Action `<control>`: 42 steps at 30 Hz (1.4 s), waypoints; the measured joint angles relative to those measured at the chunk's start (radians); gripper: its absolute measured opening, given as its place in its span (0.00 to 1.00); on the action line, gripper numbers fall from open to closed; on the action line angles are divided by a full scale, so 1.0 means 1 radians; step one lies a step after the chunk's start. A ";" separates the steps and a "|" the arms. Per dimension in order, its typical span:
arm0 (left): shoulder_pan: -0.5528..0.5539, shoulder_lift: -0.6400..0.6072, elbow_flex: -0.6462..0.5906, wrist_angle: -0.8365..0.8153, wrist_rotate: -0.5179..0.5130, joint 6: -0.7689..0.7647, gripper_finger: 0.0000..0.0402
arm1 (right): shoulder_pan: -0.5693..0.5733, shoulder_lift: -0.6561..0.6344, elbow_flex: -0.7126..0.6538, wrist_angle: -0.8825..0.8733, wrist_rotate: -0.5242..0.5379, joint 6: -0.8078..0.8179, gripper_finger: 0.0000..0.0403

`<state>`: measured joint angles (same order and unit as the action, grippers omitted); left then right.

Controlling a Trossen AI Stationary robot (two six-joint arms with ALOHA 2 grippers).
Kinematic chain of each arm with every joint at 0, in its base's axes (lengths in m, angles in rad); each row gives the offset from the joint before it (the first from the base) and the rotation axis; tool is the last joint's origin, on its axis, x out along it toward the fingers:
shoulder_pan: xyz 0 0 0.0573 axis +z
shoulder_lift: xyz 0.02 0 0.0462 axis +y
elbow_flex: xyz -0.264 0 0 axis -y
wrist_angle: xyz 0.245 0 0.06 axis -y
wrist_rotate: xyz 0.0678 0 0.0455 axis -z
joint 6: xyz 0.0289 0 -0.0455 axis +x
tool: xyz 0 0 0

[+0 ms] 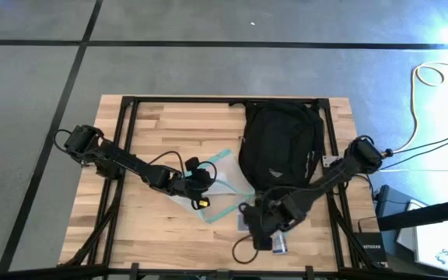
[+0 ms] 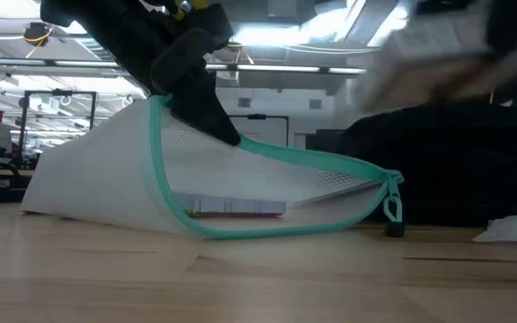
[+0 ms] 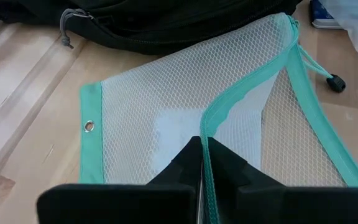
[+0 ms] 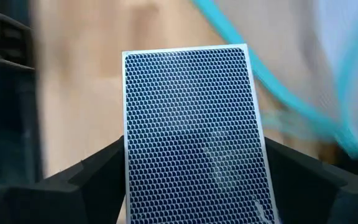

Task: Unpack backpack
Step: Remove the white playing cards box from the transparent zipper bag

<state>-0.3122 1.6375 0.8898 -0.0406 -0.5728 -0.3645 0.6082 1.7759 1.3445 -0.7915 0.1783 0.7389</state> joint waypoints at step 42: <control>0.000 0.000 0.000 -0.001 0.000 0.002 0.00 | 0.590 -0.026 -0.148 -0.341 0.160 1.444 0.76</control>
<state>-0.3122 1.6375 0.8894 -0.0411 -0.5732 -0.3630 1.1980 1.7496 1.1961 -1.1320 0.3386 2.1834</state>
